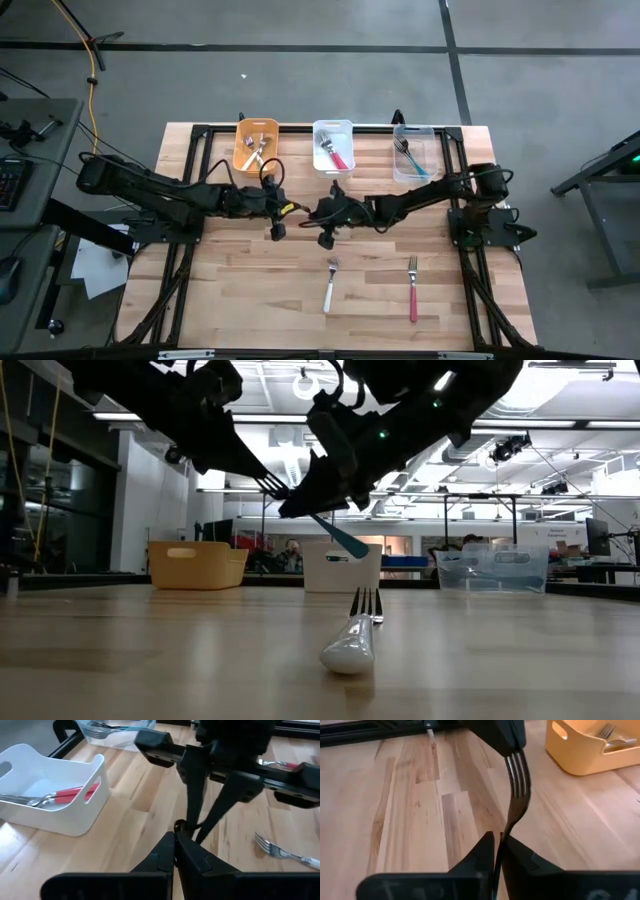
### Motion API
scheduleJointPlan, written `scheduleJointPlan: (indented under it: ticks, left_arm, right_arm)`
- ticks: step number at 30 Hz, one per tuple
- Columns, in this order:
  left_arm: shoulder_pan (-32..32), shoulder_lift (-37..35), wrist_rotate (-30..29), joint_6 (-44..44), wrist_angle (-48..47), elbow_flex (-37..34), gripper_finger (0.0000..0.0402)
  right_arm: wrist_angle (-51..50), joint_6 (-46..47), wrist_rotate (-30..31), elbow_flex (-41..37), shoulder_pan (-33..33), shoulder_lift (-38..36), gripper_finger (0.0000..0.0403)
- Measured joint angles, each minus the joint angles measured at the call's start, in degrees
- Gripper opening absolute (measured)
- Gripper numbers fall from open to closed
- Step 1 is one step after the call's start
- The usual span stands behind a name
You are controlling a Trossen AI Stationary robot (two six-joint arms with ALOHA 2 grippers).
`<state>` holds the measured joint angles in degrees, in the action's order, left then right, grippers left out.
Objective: Sort silverware by color (type)
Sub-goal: Put the blue fork into the transparent bin
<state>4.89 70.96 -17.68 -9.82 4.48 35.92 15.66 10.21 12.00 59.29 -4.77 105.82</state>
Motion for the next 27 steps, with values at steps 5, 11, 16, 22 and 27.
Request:
scheduleJointPlan:
  ticks: [5,11,16,22,27]
  left_arm:
    - [0.27,0.0,0.01,-0.46,-0.08,0.0,0.0014]
    - [1.93,-2.14,-1.17,3.23,0.41,0.02,0.0042]
    - [3.18,-5.58,-1.32,6.87,1.28,0.11,0.0058]
    - [3.84,-7.42,2.43,8.43,9.49,-3.66,0.0036]
    - [3.24,-7.69,2.7,8.96,21.33,-11.59,0.0011]
  right_arm:
    - [-0.81,-0.86,2.41,0.0,-0.47,-0.11,0.0005]
    - [-4.36,-0.77,2.15,-0.11,-0.34,-1.93,0.0003]
    - [-9.98,-0.48,3.68,-0.11,-0.48,-5.49,0.0002]
    - [-22.23,1.14,13.84,-0.11,-2.38,-12.41,0.0001]
    - [-37.97,8.11,22.25,-0.11,-2.23,-18.65,0.0001]
